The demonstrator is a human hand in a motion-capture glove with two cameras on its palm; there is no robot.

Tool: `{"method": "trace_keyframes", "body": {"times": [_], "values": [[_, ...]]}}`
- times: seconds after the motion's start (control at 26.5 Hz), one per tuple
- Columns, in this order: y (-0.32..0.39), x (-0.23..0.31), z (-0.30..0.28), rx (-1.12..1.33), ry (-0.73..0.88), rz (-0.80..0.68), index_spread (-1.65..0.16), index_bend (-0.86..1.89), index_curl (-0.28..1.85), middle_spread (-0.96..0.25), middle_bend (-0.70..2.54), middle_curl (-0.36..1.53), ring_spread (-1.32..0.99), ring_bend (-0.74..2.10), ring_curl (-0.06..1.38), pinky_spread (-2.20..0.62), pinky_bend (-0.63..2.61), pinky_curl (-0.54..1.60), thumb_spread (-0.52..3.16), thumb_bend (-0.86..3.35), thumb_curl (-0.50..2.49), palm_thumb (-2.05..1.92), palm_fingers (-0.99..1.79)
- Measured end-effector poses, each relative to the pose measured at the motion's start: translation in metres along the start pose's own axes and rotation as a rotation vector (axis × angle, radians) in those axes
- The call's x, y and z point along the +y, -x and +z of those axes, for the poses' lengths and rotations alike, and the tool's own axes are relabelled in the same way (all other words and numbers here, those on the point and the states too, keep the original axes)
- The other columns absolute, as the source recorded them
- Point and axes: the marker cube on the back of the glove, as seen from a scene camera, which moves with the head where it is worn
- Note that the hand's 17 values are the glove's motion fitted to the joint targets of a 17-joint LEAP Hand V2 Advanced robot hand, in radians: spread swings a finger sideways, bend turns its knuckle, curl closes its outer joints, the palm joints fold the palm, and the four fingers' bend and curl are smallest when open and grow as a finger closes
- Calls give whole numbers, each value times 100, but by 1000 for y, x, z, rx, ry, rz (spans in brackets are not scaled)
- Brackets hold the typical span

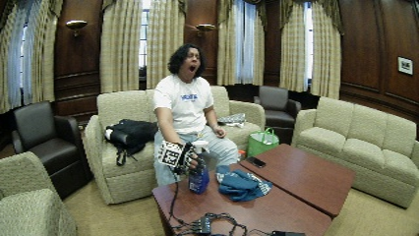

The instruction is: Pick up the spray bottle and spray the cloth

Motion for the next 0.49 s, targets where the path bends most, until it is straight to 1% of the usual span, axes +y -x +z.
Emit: {"method": "trace_keyframes", "body": {"times": [0.49], "values": [[13,-27,17,33,-9,-50,-37,11,21,-18,27,40,-18,47,36,8,21,35,89,-3,33,69,71]]}}
